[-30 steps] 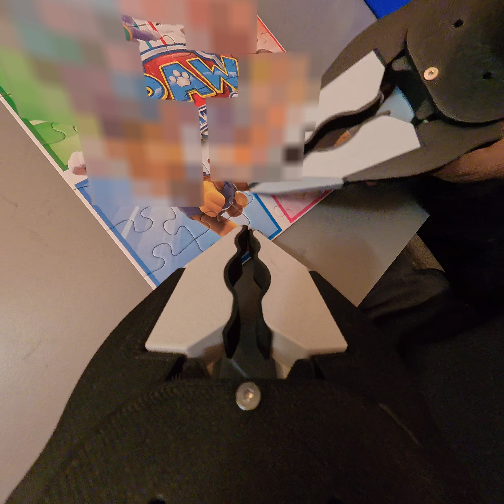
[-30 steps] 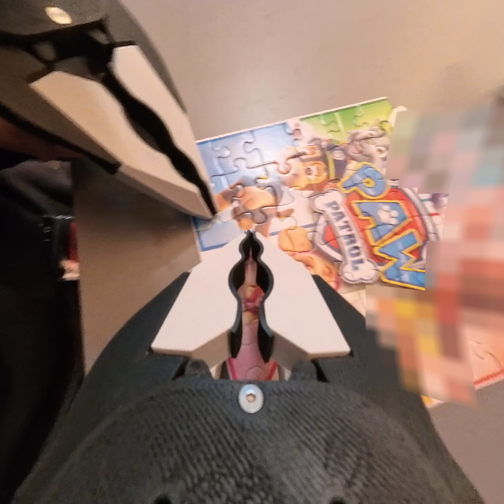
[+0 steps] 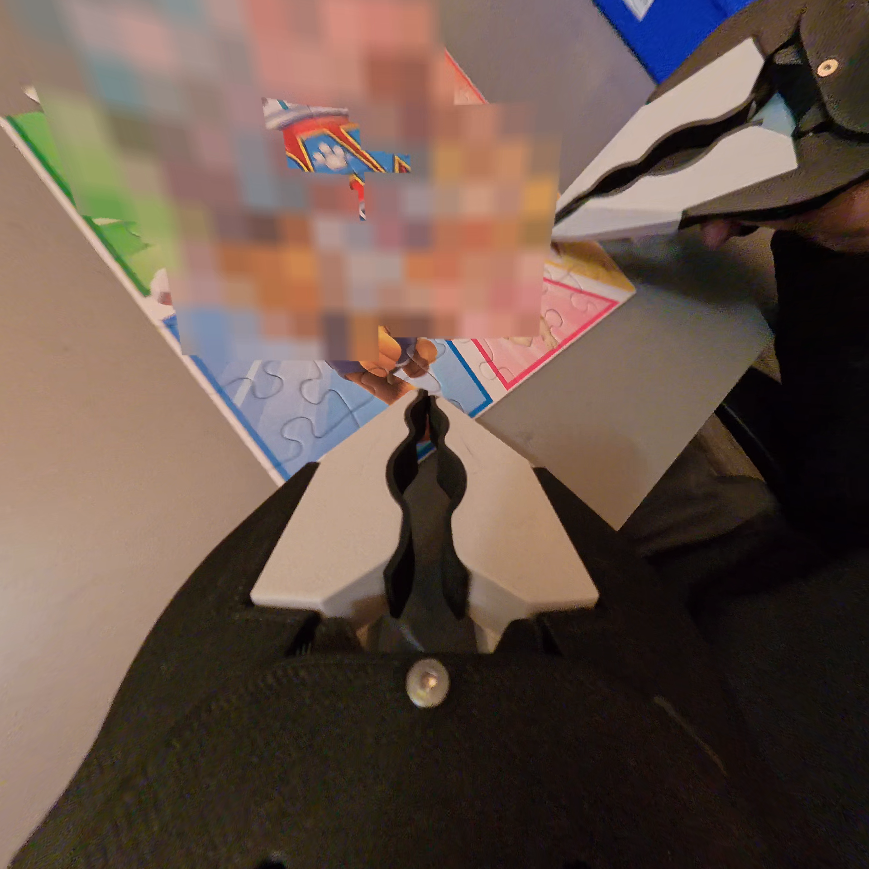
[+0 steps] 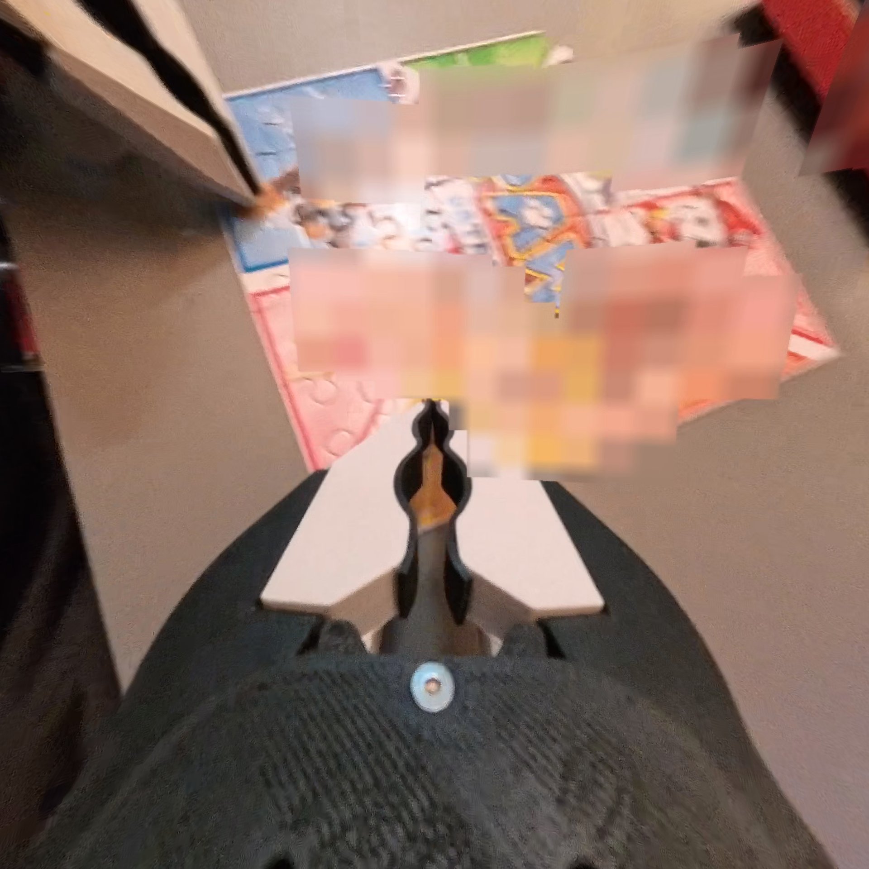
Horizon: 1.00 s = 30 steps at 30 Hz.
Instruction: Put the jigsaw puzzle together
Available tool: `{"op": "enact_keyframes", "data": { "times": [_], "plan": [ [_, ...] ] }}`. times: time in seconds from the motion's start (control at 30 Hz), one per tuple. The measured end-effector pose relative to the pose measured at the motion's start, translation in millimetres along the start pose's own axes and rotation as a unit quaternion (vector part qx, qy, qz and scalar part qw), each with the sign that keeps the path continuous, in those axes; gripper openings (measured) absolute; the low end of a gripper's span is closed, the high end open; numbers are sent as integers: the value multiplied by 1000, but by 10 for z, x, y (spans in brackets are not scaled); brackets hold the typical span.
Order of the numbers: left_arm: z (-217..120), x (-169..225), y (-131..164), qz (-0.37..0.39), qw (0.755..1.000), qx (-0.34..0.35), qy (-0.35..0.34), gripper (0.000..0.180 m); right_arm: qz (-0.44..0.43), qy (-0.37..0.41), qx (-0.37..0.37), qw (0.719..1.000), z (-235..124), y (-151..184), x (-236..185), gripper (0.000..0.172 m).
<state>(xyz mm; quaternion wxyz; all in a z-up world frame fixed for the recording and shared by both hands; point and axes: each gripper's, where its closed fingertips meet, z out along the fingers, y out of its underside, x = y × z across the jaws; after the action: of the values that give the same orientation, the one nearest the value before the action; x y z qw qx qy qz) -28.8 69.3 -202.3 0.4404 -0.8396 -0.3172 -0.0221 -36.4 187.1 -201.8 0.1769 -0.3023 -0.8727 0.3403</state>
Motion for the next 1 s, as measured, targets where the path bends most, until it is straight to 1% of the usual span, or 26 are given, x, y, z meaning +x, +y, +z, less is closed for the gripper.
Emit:
{"op": "enact_keyframes", "data": {
  "times": [0.03,0.1,0.2,0.27,0.43,0.57,0.67,0.73,0.83,0.87,0.93,1.0],
  "plan": [
    [-51,-47,-60,1,1000,16,-8,0,12,25,19,999,-77,-5,137,0],
    [-195,-214,-201,3,998,51,-35,0,41,51,92,994,-234,-132,332,0],
    [-397,-513,-344,-4,994,81,-66,0,89,59,205,973,-423,-341,510,0],
    [-476,-641,-397,-11,993,91,-71,0,110,62,236,963,-467,-367,580,2],
    [-496,-737,-488,19,990,116,-81,0,105,92,235,962,-452,-322,656,3],
    [-510,-867,-641,20,983,151,-98,0,84,119,193,970,-370,-309,729,8],
    [-489,-1029,-849,22,983,151,-106,0,83,141,183,969,-352,-503,887,9],
    [-437,-1140,-1023,34,984,137,-108,0,101,128,187,969,-317,-698,960,11],
    [-336,-1264,-1322,59,983,138,-104,0,119,108,167,973,-288,-932,1020,19],
    [-301,-1276,-1415,64,983,143,-98,0,113,113,172,972,-313,-1024,1049,20],
    [-244,-1277,-1554,70,982,155,-86,0,95,131,203,966,-358,-1179,1116,17],
    [-192,-1262,-1579,75,980,170,-77,0,90,132,230,960,-307,-1195,1144,13]
  ]
}}
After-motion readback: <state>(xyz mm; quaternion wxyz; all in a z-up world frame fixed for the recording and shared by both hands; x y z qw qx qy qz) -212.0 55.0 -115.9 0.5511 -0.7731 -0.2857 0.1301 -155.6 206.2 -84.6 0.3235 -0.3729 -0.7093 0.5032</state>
